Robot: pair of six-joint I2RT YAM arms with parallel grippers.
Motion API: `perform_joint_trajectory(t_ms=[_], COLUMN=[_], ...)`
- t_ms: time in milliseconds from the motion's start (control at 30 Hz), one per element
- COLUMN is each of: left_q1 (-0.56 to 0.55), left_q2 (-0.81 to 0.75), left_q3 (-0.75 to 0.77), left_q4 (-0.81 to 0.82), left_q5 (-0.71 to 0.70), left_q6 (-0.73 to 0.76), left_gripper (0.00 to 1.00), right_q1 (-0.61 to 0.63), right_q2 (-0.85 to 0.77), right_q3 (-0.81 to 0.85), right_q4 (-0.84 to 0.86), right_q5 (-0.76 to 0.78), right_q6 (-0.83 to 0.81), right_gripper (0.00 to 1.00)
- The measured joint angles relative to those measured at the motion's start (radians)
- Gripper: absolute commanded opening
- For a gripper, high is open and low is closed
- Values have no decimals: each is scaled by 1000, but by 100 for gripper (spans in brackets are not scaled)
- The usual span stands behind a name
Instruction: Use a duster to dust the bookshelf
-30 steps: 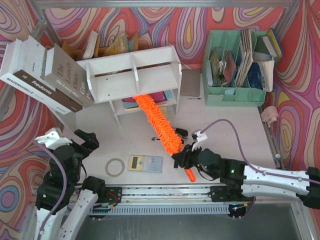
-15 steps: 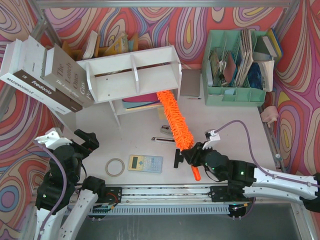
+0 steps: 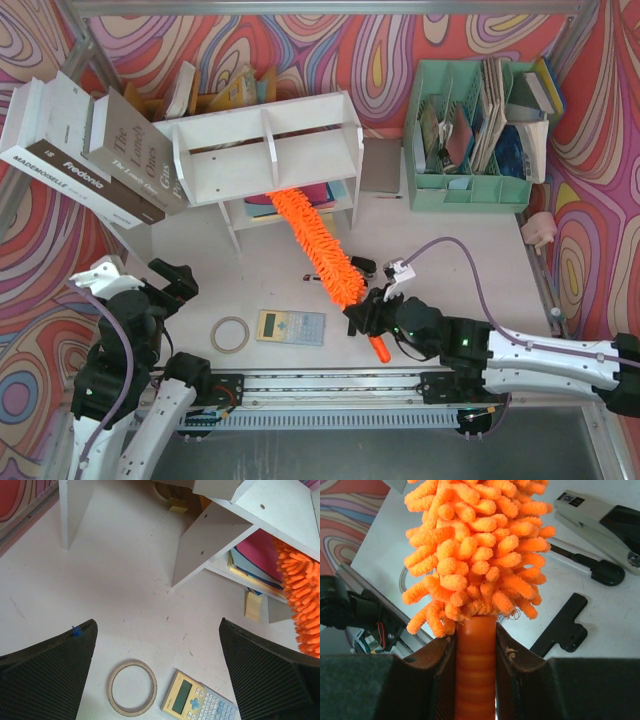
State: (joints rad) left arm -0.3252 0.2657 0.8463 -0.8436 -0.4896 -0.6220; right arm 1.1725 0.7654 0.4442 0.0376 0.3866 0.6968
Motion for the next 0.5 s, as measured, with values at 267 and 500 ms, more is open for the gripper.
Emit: perform_joint_trajectory(t_ms=[267,500], left_q1=[0,0], left_q2=[0,0], left_q3=[0,0], left_q4=[0,0], left_q5=[1,4], left_q6=[0,0], left_gripper=[98,98], right_q1=[1,1], right_q2=[-172,-204], right_q3=[0,0], right_q4=[-191,-267], right_q5=[154,219], right_q6=[121,187], right_gripper=[0,0])
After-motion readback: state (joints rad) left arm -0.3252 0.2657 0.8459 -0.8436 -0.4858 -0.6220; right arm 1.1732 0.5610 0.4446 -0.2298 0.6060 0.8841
